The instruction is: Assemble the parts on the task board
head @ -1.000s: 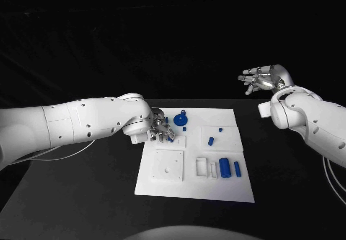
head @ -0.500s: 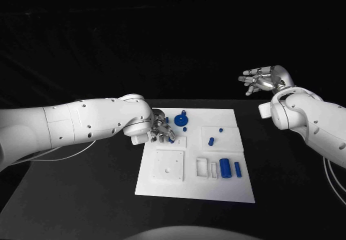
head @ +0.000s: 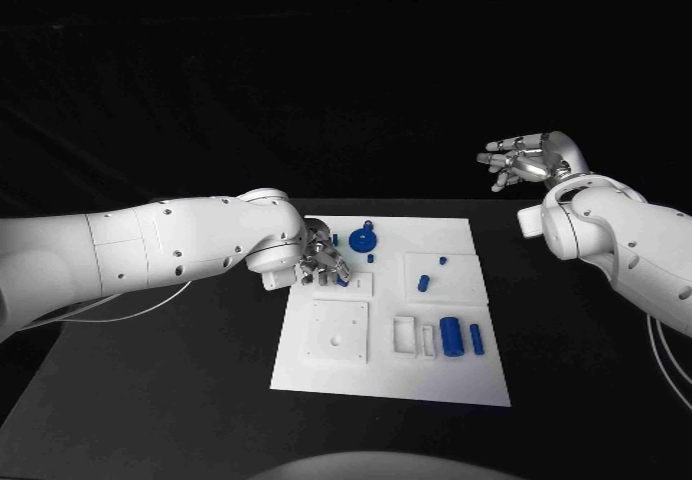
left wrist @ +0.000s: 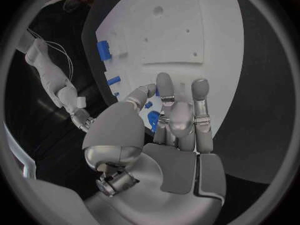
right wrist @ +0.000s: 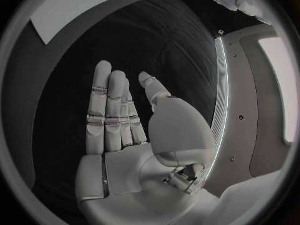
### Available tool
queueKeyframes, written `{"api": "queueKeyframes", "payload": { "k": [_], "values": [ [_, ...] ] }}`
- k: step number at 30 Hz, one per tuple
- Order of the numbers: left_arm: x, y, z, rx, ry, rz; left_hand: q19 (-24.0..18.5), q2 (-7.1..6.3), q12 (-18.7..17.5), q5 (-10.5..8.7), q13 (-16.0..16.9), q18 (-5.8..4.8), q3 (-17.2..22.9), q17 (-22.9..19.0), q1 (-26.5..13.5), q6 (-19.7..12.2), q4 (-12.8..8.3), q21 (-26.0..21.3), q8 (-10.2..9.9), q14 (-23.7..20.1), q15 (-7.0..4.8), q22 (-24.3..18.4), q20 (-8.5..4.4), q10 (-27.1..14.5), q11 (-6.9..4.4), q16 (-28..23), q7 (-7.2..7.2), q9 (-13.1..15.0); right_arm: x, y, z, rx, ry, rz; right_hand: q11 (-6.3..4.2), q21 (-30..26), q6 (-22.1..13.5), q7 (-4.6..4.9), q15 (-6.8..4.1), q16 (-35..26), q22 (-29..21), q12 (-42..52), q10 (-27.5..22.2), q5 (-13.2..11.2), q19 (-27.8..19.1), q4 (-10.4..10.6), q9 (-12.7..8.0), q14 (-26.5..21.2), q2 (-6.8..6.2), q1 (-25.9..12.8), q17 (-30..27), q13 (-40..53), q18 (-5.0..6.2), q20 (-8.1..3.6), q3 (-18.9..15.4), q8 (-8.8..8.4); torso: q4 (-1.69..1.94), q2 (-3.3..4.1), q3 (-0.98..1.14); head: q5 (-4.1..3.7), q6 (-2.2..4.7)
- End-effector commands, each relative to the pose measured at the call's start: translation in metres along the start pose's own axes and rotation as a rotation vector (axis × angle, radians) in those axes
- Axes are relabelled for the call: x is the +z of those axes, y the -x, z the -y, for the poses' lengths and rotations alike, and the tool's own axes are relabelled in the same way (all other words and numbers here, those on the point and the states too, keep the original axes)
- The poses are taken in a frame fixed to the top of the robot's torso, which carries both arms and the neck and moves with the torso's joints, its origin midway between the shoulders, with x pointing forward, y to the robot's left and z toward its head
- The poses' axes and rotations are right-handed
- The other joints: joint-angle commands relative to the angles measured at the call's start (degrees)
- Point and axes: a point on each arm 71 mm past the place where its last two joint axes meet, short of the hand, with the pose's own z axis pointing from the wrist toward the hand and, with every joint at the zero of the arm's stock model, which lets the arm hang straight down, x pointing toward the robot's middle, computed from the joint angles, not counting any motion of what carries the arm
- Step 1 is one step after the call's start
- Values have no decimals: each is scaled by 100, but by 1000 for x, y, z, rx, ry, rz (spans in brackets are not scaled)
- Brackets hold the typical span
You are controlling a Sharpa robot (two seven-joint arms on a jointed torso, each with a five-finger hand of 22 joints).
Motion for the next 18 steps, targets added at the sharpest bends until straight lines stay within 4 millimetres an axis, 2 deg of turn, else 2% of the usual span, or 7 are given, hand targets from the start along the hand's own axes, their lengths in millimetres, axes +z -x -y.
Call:
{"api": "queueKeyframes", "payload": {
  "k": [1,18],
  "values": [
    [0,-2,1,11,0,-12,51,70,14,24,-5,54,449,-5,-3,855,-483,-21,26,-11,-40,5,-1,213,-93,20,-563,5,0,-2,0,-5,5,-17,13,20,-54,5,16,-14,-5,-39,-24,22,204,-13,-6,-10,64,-4,-6,-5,-64,14,-22,-20,-2,1,2,2,-9],
    [2,-5,2,23,5,-13,79,75,12,-9,-7,54,436,-10,-10,851,-472,-104,28,-11,-34,92,9,213,-91,26,-564,19,0,-2,1,-5,0,-21,13,36,-60,5,17,-11,-31,-33,-24,28,202,-13,-6,-9,82,-22,-7,-8,-64,15,-45,-21,-8,3,-1,14,17]
  ]
}}
